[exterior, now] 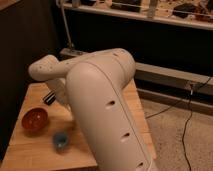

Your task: Stand the bottle upright

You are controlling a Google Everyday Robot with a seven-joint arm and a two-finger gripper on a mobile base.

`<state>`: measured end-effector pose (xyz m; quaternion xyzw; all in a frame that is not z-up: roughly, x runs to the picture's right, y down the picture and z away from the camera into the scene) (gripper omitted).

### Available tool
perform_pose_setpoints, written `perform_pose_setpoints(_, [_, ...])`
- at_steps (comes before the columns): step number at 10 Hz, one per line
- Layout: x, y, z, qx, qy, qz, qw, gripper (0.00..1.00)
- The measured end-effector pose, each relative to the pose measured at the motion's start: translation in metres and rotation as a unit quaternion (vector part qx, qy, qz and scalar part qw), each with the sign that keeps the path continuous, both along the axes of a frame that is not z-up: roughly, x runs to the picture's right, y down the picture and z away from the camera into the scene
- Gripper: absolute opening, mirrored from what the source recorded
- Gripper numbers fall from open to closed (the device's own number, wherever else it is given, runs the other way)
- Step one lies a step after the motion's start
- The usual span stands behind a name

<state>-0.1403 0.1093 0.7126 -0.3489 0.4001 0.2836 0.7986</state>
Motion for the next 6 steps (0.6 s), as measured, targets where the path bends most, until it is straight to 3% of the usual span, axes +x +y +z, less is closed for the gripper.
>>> perform_pose_setpoints(1, [-0.0001,-0.0005,0.0007,-0.001,0.002,0.001,1.0000,0.20])
perform_pose_setpoints(6, [-0.0004,-0.0035,0.0051,0.000,0.011,0.012,0.9999,0.72])
